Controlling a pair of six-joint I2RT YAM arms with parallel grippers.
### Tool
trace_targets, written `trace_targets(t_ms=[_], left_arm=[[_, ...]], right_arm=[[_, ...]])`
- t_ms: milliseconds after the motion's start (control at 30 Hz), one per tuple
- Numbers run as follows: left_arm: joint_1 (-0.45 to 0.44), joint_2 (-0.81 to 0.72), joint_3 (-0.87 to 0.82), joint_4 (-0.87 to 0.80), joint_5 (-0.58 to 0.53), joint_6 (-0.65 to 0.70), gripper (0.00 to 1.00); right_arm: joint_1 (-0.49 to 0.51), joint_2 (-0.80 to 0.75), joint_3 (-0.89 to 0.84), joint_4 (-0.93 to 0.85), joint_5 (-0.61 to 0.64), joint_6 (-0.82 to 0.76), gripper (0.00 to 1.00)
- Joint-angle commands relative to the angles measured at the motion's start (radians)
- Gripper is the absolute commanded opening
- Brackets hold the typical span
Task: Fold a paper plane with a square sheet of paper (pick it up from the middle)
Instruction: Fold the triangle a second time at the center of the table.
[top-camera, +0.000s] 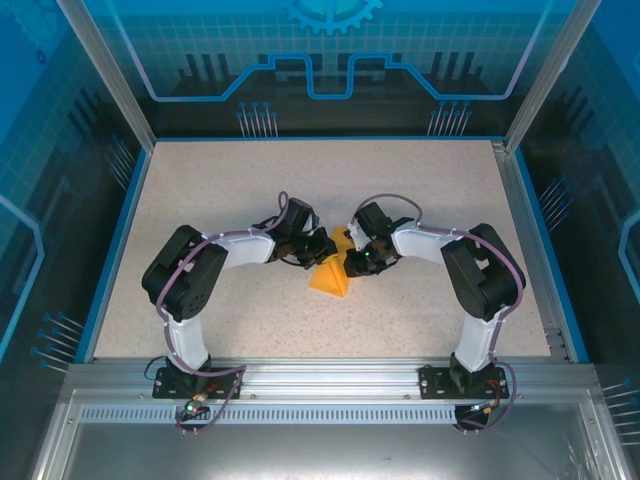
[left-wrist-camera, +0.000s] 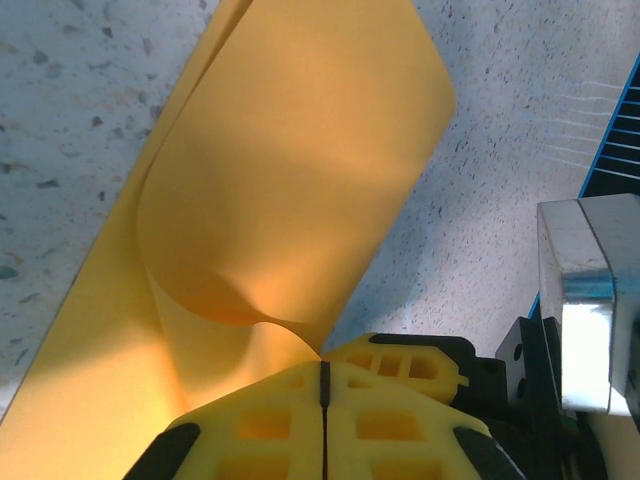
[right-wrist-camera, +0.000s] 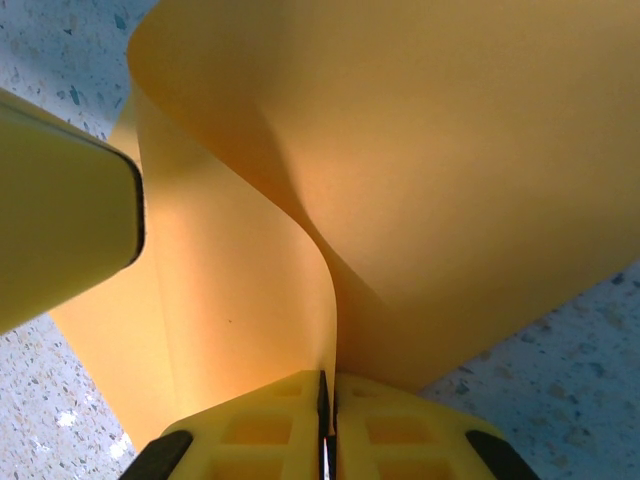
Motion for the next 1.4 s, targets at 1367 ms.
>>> trace_targets(t_ms=[1367], left_arm=[[-0.005, 0.127, -0.037, -0.030, -0.024, 0.072, 0.06]], right_arm=[[0.047, -0.207, -0.105, 0.127, -0.161, 0.245, 0.14]])
